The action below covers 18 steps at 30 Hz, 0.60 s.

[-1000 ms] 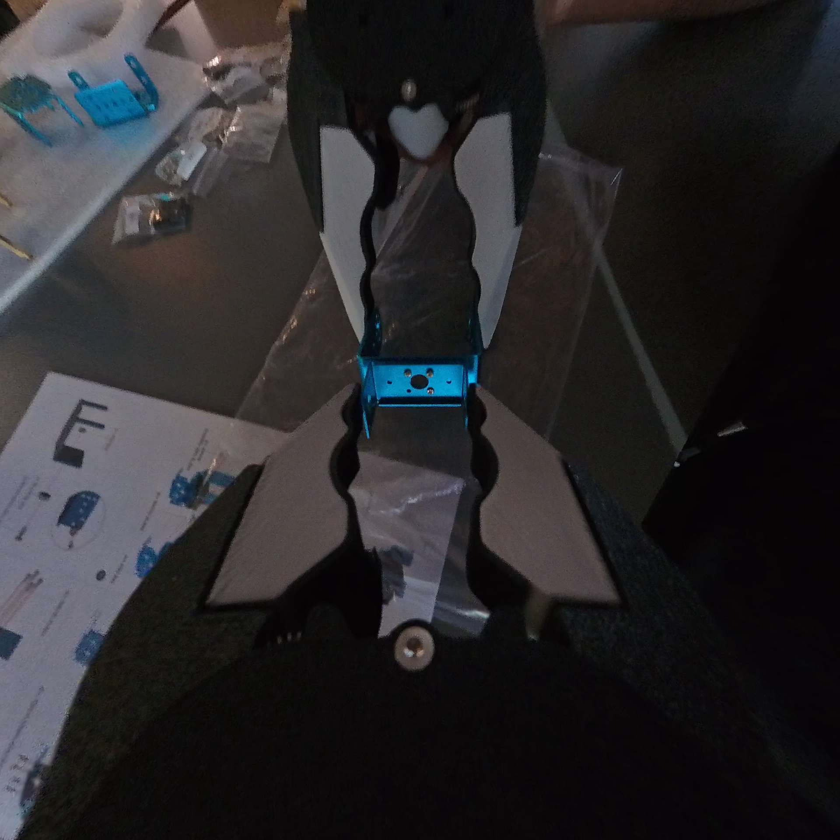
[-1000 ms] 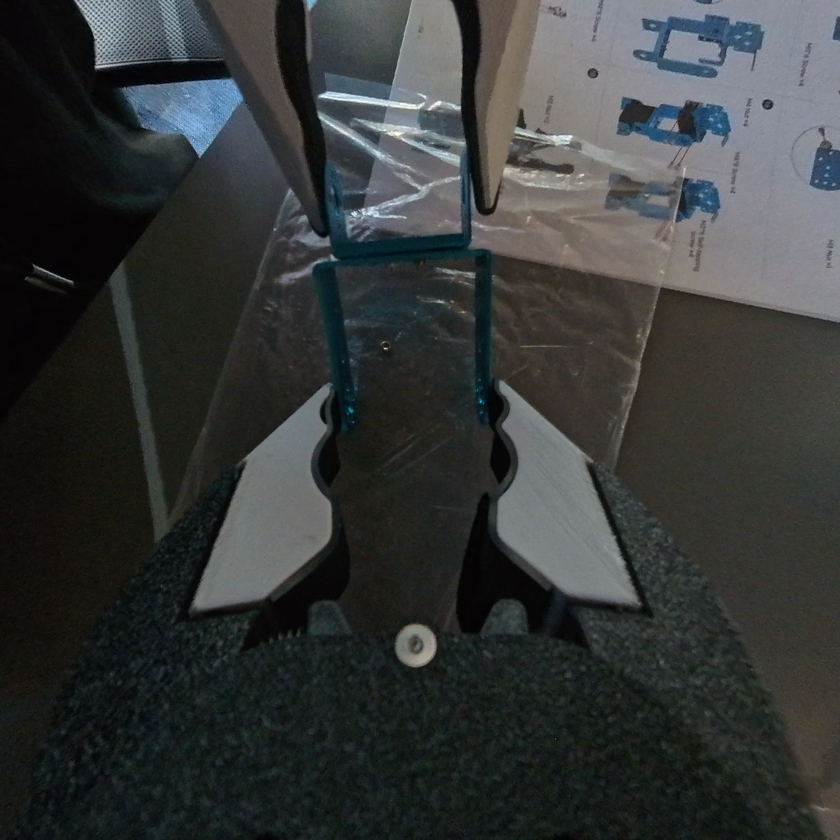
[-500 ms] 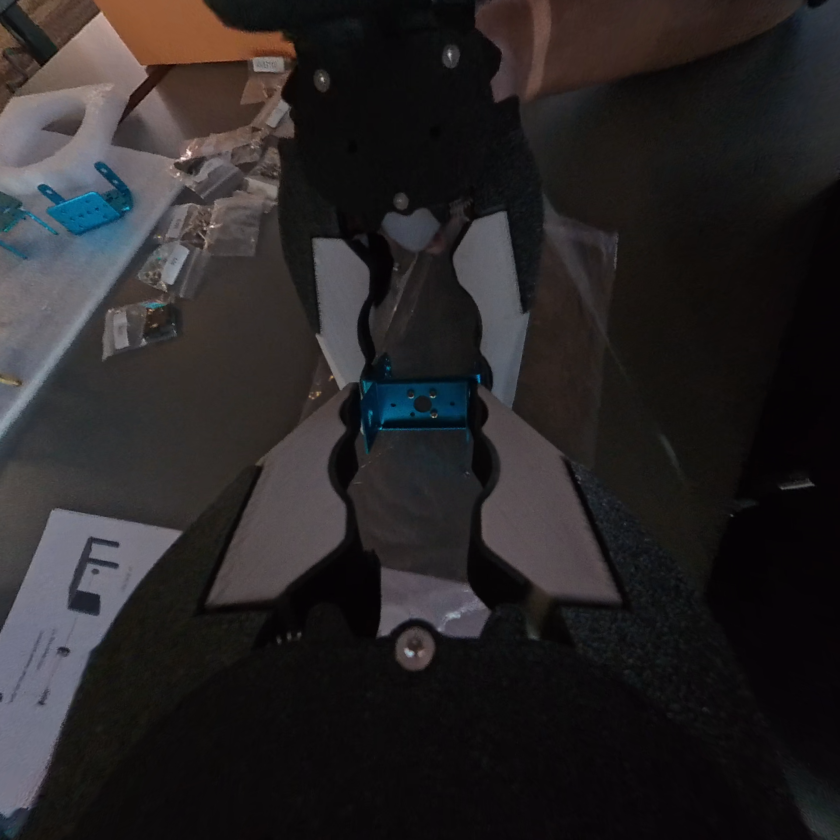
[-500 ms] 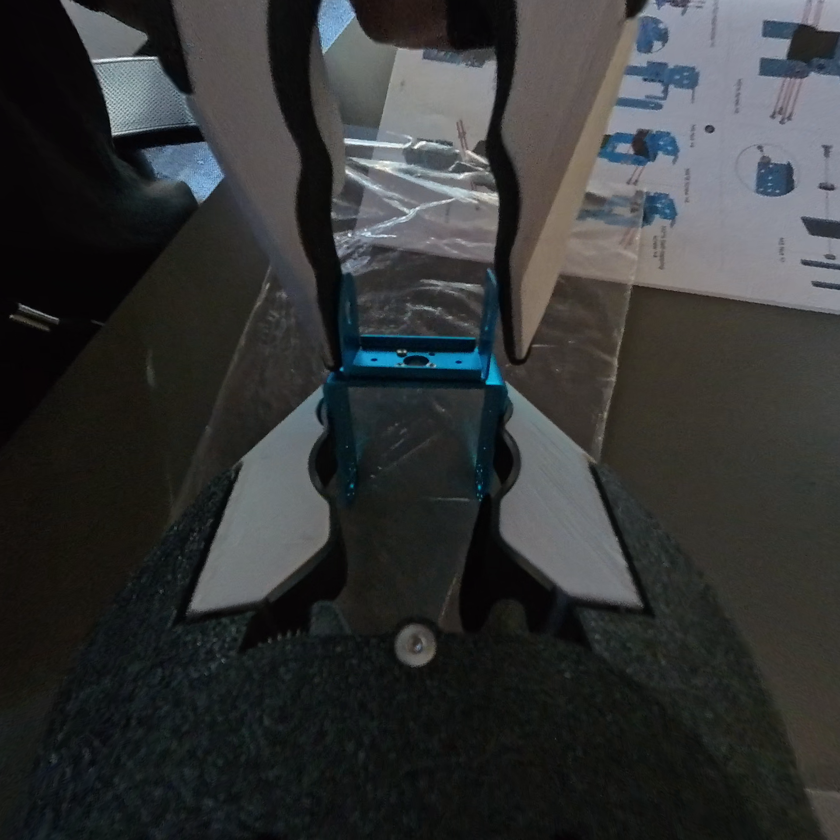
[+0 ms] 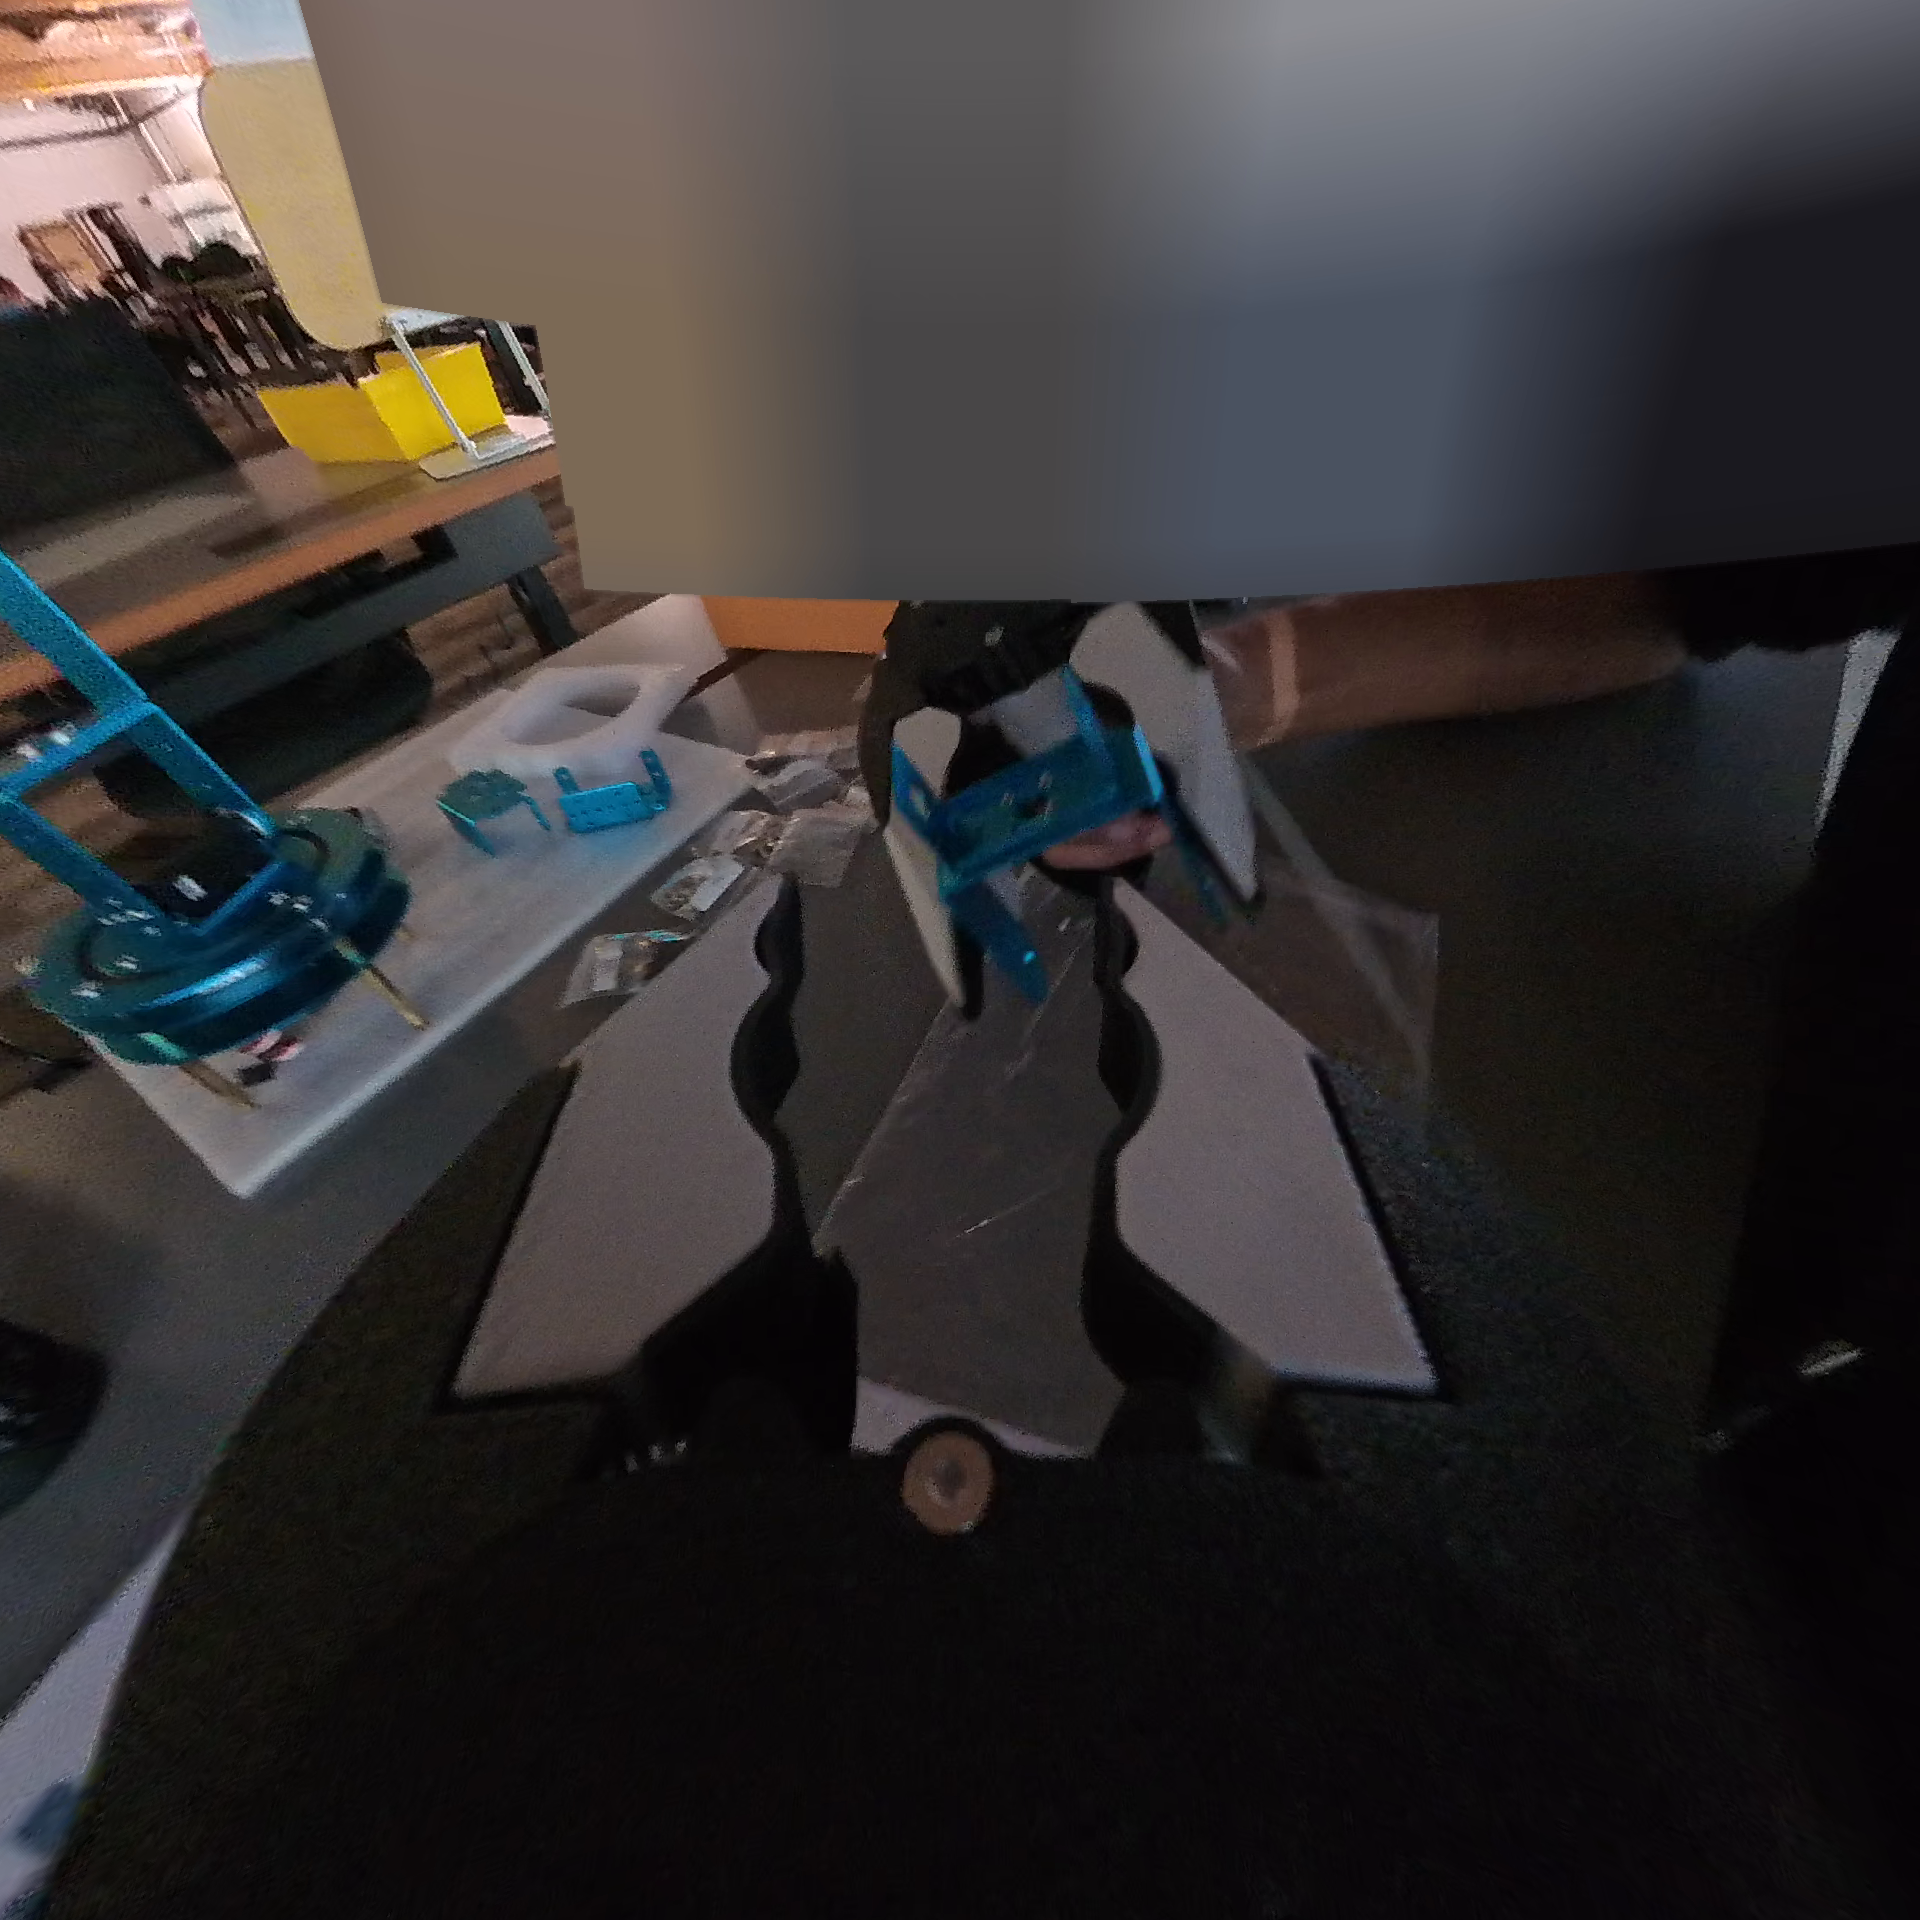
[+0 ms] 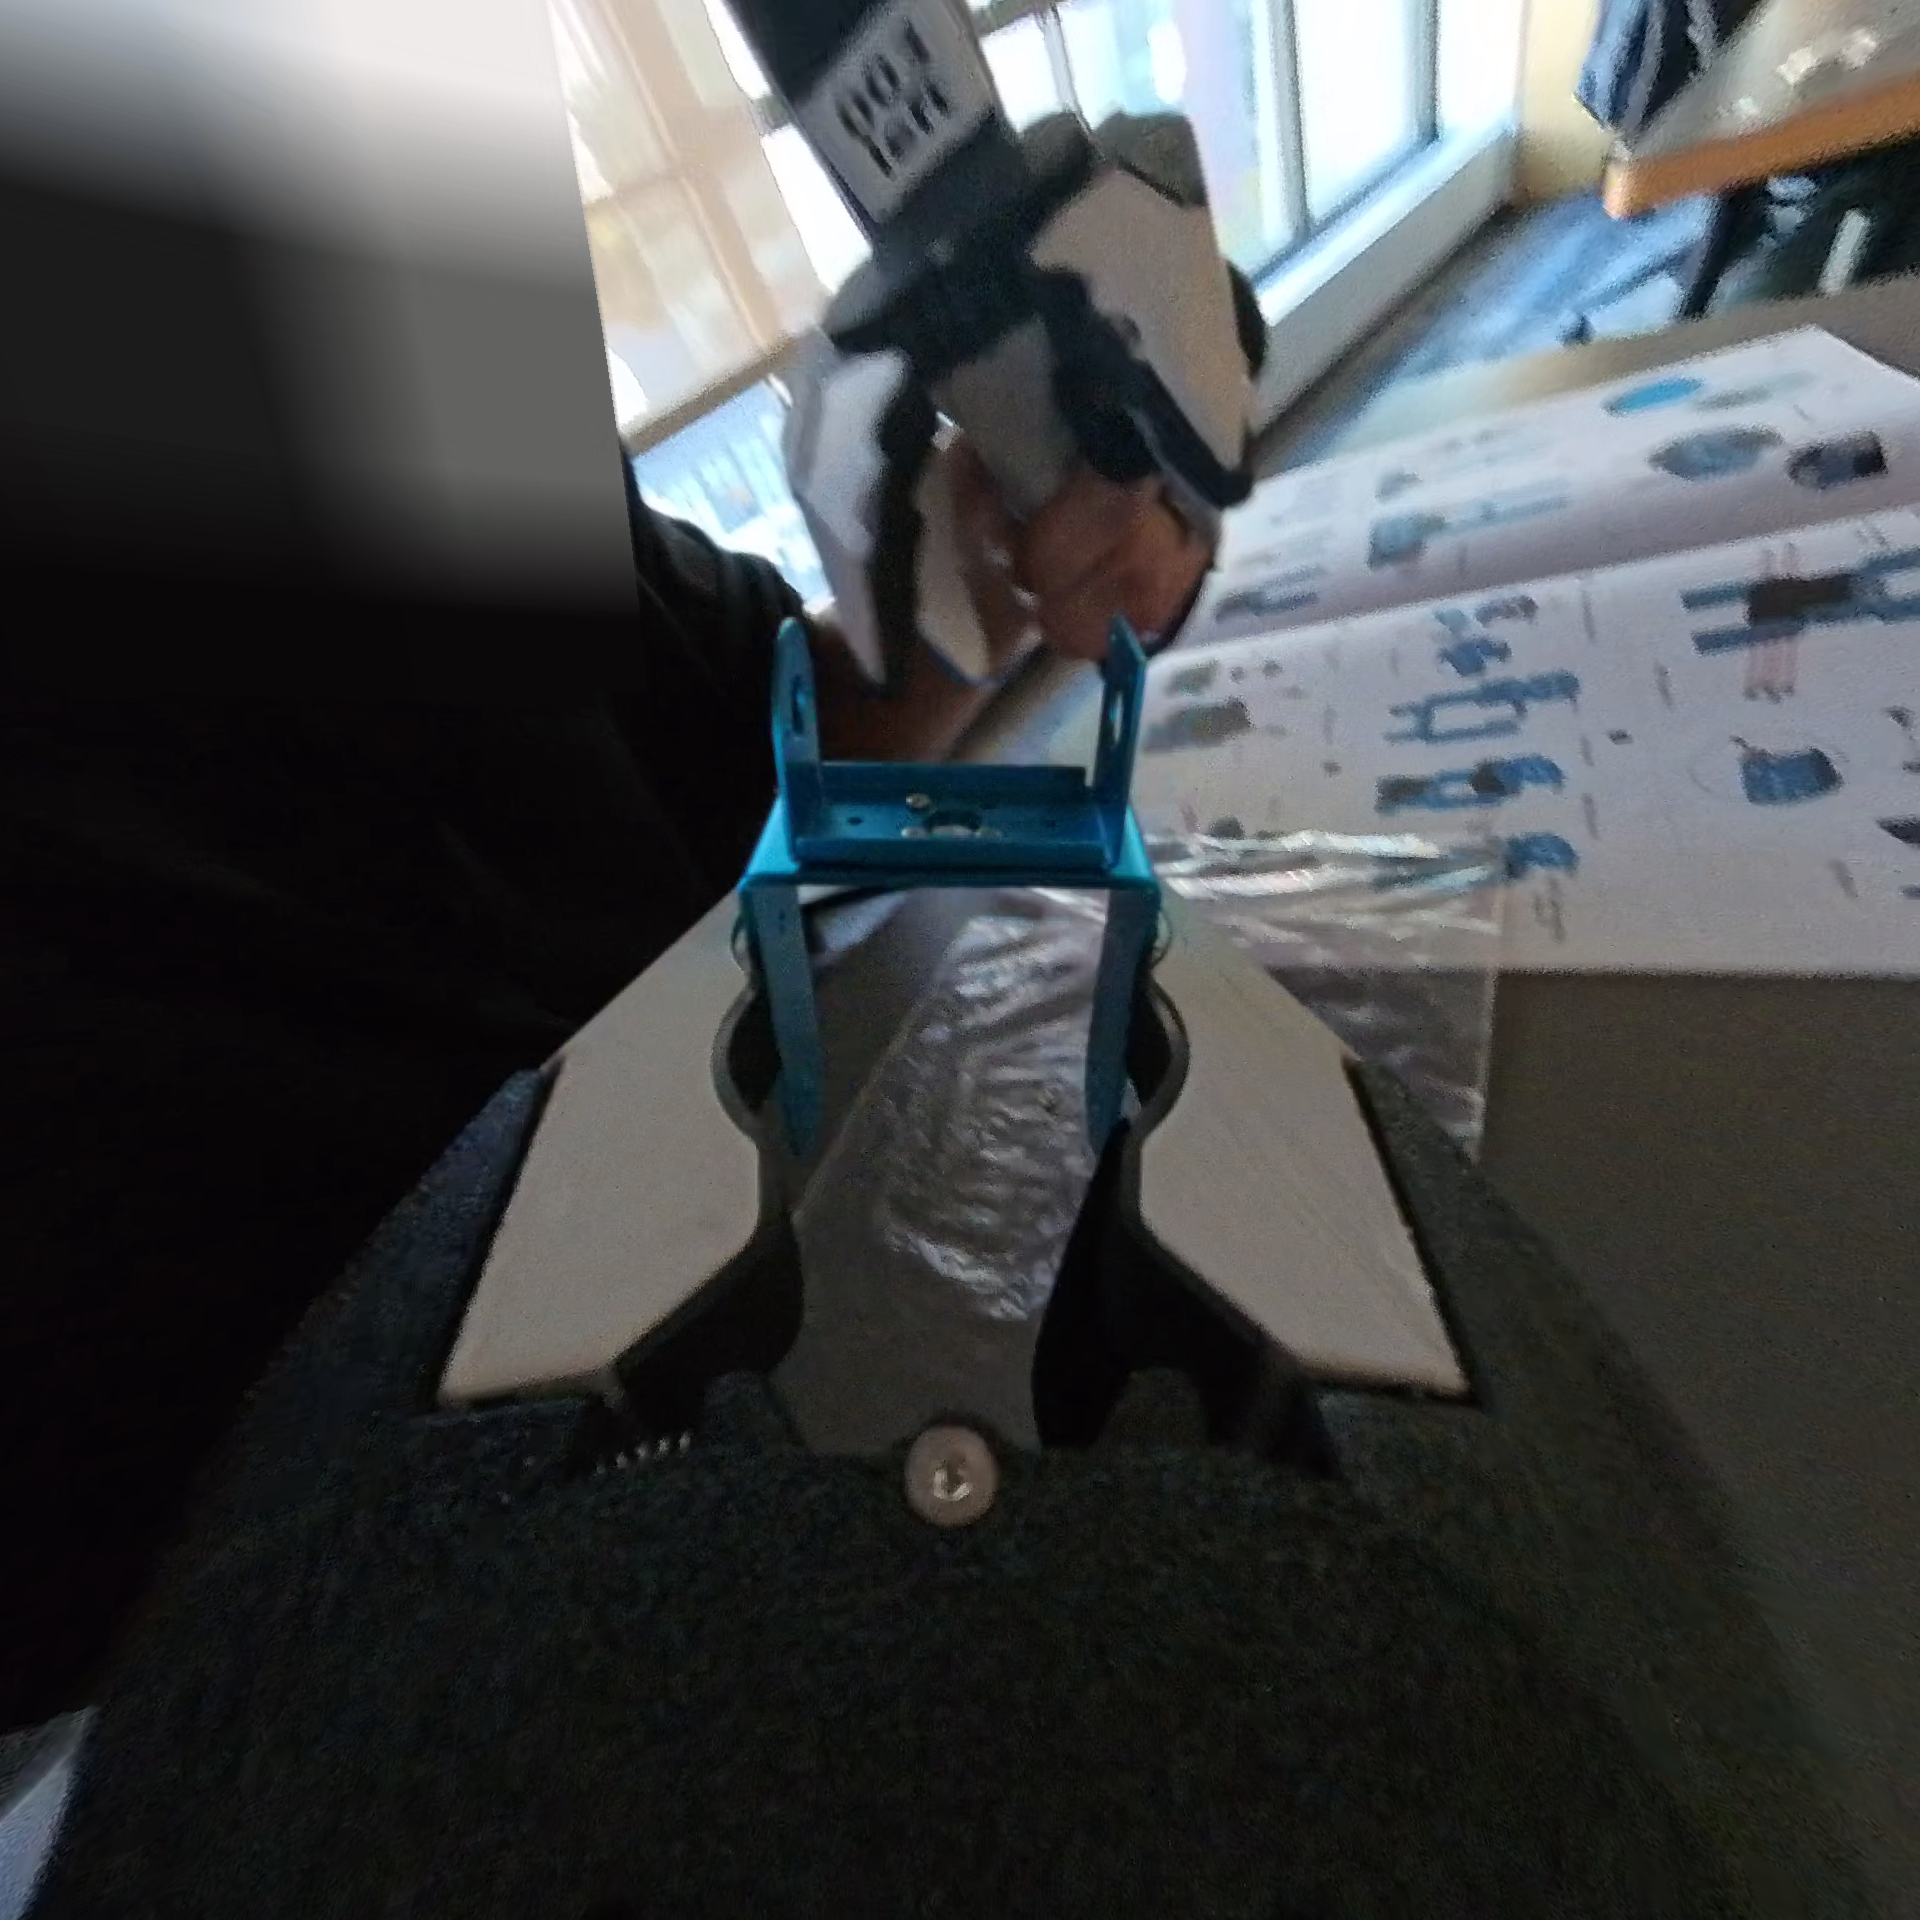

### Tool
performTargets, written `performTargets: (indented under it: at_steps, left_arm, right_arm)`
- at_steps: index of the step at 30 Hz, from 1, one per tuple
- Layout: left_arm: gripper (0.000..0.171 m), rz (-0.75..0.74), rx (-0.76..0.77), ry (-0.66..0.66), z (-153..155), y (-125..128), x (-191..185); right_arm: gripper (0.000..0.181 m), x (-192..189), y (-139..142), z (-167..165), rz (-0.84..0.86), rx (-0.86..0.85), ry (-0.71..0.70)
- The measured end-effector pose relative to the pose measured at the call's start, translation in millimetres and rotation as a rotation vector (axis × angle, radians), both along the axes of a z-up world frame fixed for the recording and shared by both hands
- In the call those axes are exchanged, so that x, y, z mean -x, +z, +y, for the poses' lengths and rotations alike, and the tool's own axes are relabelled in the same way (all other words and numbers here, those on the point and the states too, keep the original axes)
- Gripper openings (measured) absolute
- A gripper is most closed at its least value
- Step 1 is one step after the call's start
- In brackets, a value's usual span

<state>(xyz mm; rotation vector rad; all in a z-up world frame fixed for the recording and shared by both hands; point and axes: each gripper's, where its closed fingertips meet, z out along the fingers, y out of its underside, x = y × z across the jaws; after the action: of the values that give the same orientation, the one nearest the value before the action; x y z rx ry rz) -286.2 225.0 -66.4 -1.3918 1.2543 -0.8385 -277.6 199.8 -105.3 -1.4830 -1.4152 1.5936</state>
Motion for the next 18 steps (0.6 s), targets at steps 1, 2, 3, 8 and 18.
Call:
performTargets:
  at_steps: [1,2,3,8,18]
  left_arm:
    - [0.055,0.028,-0.053,-0.004,-0.6,-1.1,1.2]
    - [0.053,0.059,-0.126,-0.019,-3.9,-2.2,0.1]
    - [0.050,0.088,-0.211,-0.036,-8.6,-1.9,-2.3]
    - [0.044,0.168,-0.591,-0.136,-33.3,11.5,-15.7]
    - [0.049,0.203,-0.693,-0.129,-41.5,31.4,-25.2]
  right_arm:
    - [0.066,-0.3,6.5,-3.8,0.035,0.011,0.026]
    - [0.065,-0.1,12.2,-7.3,0.066,0.014,0.046]
    - [0.065,0.2,18.2,-12.1,0.104,0.018,0.072]
    - [0.066,0.2,34.3,-36.6,0.187,0.123,0.235]
    - [0.065,-2.6,42.7,-41.0,0.226,0.331,0.348]
